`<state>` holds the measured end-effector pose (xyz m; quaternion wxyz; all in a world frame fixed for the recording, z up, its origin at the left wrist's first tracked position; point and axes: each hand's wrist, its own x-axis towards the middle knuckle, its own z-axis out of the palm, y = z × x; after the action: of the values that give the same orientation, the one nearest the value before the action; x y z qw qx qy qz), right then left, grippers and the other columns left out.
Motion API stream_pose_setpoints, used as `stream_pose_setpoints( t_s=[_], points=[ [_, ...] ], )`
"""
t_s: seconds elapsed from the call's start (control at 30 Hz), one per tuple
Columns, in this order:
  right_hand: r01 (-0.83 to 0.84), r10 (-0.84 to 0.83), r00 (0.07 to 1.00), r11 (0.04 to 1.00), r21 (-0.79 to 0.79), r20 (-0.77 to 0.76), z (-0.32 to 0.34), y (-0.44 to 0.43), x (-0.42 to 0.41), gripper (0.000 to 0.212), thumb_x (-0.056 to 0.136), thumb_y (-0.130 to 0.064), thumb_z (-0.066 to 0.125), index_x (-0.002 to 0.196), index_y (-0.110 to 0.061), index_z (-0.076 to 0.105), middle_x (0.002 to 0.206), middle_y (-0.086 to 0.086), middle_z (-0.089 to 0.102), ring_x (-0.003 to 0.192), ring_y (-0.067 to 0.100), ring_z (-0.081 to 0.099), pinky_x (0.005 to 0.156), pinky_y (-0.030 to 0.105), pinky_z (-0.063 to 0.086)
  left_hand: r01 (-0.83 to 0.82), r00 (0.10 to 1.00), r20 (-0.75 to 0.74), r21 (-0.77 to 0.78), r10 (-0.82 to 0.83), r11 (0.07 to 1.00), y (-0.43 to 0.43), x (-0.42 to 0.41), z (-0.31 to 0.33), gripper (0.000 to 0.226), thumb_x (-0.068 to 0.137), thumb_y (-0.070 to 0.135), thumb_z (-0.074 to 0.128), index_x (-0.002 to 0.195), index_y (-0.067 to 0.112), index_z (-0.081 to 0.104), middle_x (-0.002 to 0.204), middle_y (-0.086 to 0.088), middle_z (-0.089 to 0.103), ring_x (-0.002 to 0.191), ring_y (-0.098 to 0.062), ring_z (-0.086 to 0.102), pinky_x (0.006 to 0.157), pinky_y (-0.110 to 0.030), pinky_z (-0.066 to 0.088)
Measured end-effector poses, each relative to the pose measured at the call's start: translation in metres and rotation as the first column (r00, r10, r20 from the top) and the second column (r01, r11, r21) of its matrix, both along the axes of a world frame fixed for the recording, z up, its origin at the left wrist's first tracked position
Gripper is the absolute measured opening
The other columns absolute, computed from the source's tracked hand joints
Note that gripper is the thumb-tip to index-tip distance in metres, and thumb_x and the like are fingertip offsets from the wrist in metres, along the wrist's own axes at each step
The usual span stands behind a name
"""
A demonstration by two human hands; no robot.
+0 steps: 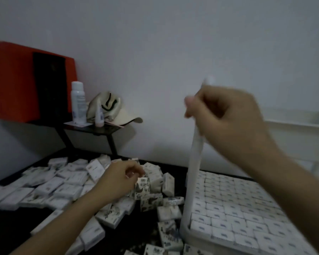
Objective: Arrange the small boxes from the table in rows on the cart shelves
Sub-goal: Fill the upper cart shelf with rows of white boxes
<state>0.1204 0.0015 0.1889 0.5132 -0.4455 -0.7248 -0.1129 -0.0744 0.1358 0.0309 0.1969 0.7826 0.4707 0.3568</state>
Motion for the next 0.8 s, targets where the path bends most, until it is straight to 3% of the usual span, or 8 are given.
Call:
stream_pose_setpoints(
  t_s=[0.1,0.23,0.3,0.4,0.47,0.53,0.67,0.8],
  points=[
    [-0.039,0.062,0.991,0.98,-0.193,0.116,-0.055,0.005,-0.031,0.023,0.09,-0.04,0.055,0.073,-0.025,0.058,0.052,-0.012,0.054,0.052,0.008,0.053,0.049,0.019,0.035,-0.089,0.993,-0.067,0.049,0.093,0.995,-0.014,-0.032,-0.035,0.026,0.092,0.012,0.056,0.088,0.035,0.067,0.091,0.021,0.066,0.082,0.006,0.058,0.068,-0.011,0.045],
    [0.111,0.038,0.949,0.888,-0.447,0.312,-0.124,0.037,-0.045,0.01,0.094,-0.033,0.05,0.09,-0.036,0.058,0.076,-0.011,0.065,0.069,0.007,0.059,0.063,0.03,0.047,-0.193,0.98,-0.034,0.071,0.196,0.979,-0.034,-0.075,-0.069,0.026,0.091,0.01,0.057,0.089,0.035,0.064,0.093,0.018,0.063,0.087,0.0,0.057,0.073,-0.017,0.046],
    [0.181,0.029,0.941,0.8,-0.572,0.338,-0.153,0.057,-0.046,0.018,0.095,-0.025,0.048,0.097,-0.035,0.063,0.088,-0.009,0.067,0.078,0.012,0.061,0.065,0.03,0.048,-0.248,0.965,-0.054,0.124,0.256,0.961,-0.043,-0.094,-0.079,0.024,0.09,0.011,0.06,0.089,0.034,0.063,0.092,0.019,0.06,0.086,-0.002,0.056,0.072,-0.019,0.046],
    [0.091,0.169,0.947,0.674,-0.733,0.273,-0.182,0.073,-0.061,0.029,0.096,-0.014,0.045,0.103,-0.032,0.067,0.098,-0.01,0.069,0.084,0.009,0.062,0.077,0.031,0.054,-0.302,0.938,-0.11,0.203,0.328,0.931,-0.057,-0.113,-0.094,0.024,0.084,0.008,0.065,0.09,0.03,0.065,0.09,0.02,0.055,0.085,0.0,0.051,0.07,-0.019,0.042],
    [0.003,0.312,0.914,0.635,-0.773,0.26,-0.194,0.076,-0.08,0.038,0.094,-0.007,0.042,0.115,-0.029,0.065,0.109,-0.007,0.066,0.097,0.012,0.061,0.083,0.032,0.052,-0.331,0.913,-0.17,0.224,0.371,0.917,-0.065,-0.12,-0.105,0.023,0.08,0.009,0.07,0.092,0.028,0.067,0.091,0.019,0.053,0.086,0.0,0.047,0.069,-0.018,0.037],
    [-0.024,0.427,0.844,0.634,-0.773,0.324,-0.207,0.078,-0.1,0.048,0.094,-0.005,0.041,0.133,-0.03,0.053,0.123,0.0,0.056,0.105,0.019,0.055,0.079,0.033,0.047,-0.339,0.896,-0.22,0.22,0.385,0.915,-0.072,-0.125,-0.114,0.021,0.076,0.012,0.075,0.091,0.027,0.071,0.092,0.015,0.055,0.086,-0.004,0.048,0.068,-0.02,0.039],
    [0.164,0.438,0.638,0.727,-0.667,0.634,-0.224,0.076,-0.123,0.055,0.097,-0.016,0.046,0.147,-0.029,0.031,0.126,0.007,0.037,0.108,0.029,0.044,0.072,0.031,0.029,-0.321,0.903,-0.235,0.188,0.359,0.928,-0.086,-0.13,-0.123,0.019,0.073,0.014,0.076,0.085,0.028,0.075,0.09,0.019,0.058,0.087,-0.004,0.052,0.063,-0.024,0.05],
    [0.115,0.442,0.722,0.682,-0.722,0.532,-0.22,0.077,-0.123,0.028,0.099,-0.026,0.044,0.126,-0.025,0.051,0.123,0.004,0.04,0.099,0.024,0.049,0.077,0.034,0.044,-0.255,0.95,-0.156,0.115,0.271,0.96,-0.086,-0.142,-0.126,0.021,0.08,0.018,0.07,0.086,0.038,0.066,0.099,0.026,0.054,0.1,0.003,0.05,0.079,-0.019,0.045]
  ],
)
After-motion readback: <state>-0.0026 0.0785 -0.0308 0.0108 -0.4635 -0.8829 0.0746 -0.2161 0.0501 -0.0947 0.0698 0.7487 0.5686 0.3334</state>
